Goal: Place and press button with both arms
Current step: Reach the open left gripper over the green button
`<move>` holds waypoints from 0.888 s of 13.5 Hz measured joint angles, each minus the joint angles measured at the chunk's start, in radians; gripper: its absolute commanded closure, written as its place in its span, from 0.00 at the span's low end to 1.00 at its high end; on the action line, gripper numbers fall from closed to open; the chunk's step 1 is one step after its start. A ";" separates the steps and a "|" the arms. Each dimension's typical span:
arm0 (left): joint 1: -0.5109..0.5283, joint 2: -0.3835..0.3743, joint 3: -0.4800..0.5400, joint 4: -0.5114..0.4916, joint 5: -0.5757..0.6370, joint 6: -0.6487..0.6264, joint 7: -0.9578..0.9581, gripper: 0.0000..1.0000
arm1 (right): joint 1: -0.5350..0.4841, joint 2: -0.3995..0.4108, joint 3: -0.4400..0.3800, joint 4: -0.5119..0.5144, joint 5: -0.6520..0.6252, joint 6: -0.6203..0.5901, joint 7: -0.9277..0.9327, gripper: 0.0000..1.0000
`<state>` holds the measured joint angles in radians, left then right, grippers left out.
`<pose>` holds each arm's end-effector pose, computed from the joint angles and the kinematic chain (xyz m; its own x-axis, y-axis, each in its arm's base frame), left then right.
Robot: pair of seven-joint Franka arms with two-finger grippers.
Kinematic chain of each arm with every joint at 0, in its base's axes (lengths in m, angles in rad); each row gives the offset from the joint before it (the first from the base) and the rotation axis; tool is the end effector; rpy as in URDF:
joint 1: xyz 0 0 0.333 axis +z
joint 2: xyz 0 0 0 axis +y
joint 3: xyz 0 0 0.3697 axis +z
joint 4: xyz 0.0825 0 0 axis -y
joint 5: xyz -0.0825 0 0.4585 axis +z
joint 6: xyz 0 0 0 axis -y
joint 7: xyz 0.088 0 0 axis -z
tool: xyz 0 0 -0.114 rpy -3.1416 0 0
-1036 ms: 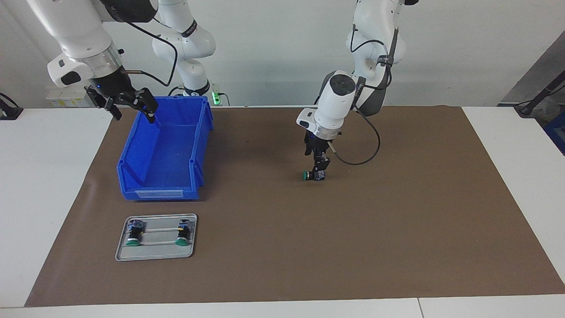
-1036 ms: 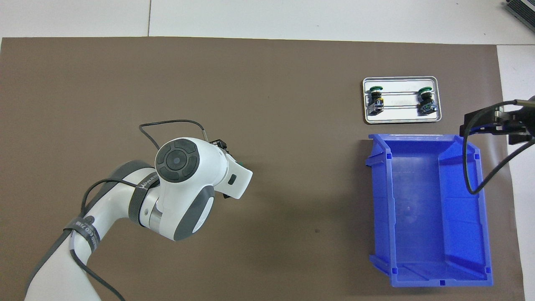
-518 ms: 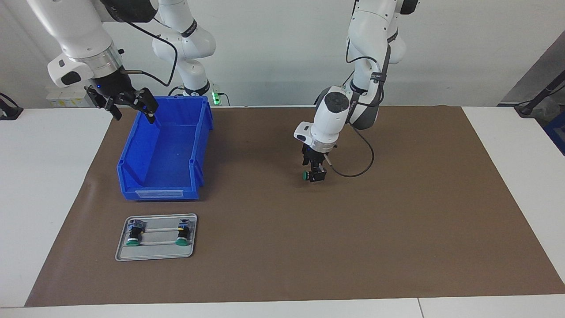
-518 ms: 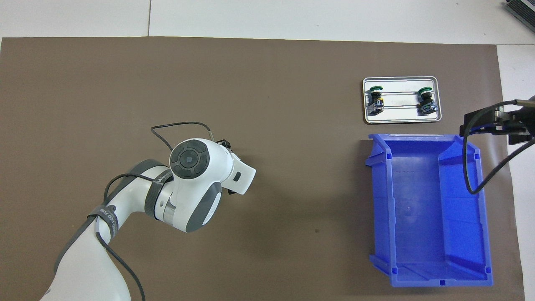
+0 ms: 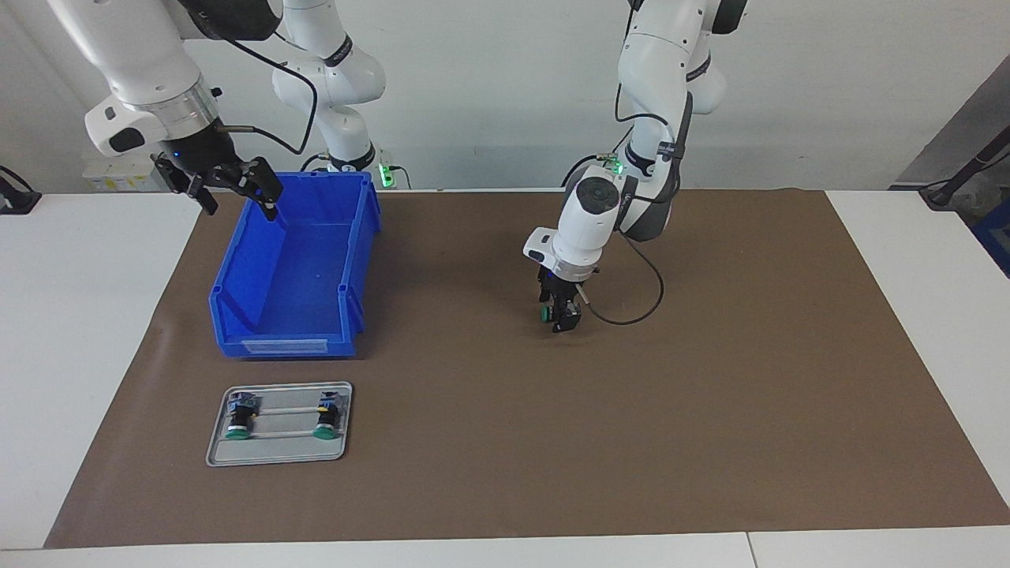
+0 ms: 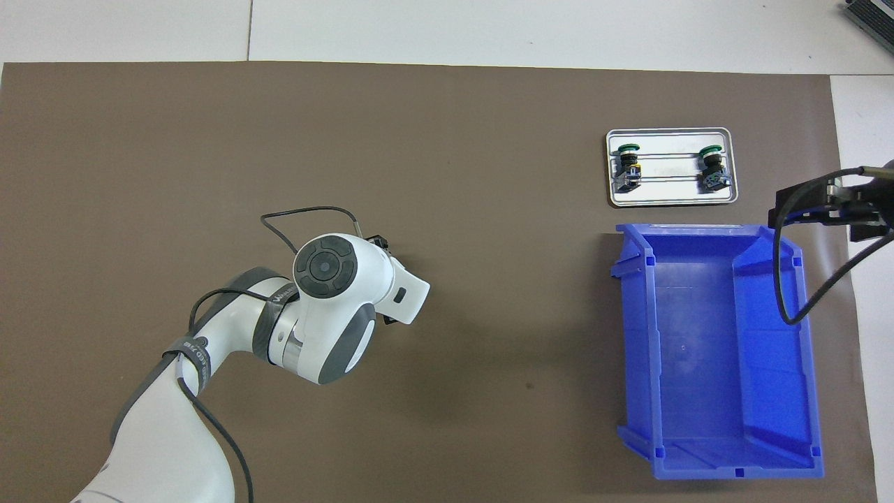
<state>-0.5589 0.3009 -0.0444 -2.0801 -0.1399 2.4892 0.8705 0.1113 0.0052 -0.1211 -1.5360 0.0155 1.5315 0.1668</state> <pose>0.5472 -0.3761 0.2827 0.2021 -0.9680 0.1489 -0.9786 -0.2054 -0.0072 0.6271 -0.0041 0.6835 0.9845 -0.1751 -0.0120 -0.1752 -0.9844 -0.0130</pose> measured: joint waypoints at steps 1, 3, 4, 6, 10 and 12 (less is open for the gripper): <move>0.000 0.000 0.000 0.000 0.000 0.004 0.013 0.32 | 0.000 0.000 0.000 0.000 0.000 0.000 0.000 0.00; 0.000 0.002 -0.001 0.000 0.000 0.015 0.048 0.52 | 0.000 0.000 0.000 0.000 0.000 0.000 0.000 0.00; -0.001 0.004 -0.001 -0.001 0.000 0.018 0.058 0.59 | 0.000 0.000 0.000 0.000 0.000 0.000 0.000 0.00; -0.008 0.002 -0.003 -0.001 0.000 0.023 0.064 0.76 | 0.000 0.000 0.000 0.000 0.000 0.000 0.000 0.00; -0.009 0.006 0.002 -0.001 0.000 0.051 0.064 0.92 | 0.000 0.000 0.000 0.000 0.000 0.000 0.000 0.00; -0.007 0.007 0.007 0.000 0.000 0.054 0.064 0.93 | 0.000 0.000 0.000 0.000 0.000 0.000 0.000 0.00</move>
<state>-0.5655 0.3076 -0.0376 -2.0800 -0.1401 2.5431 0.9349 0.1113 0.0052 -0.1211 -1.5360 0.0155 1.5315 0.1668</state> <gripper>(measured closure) 0.586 0.000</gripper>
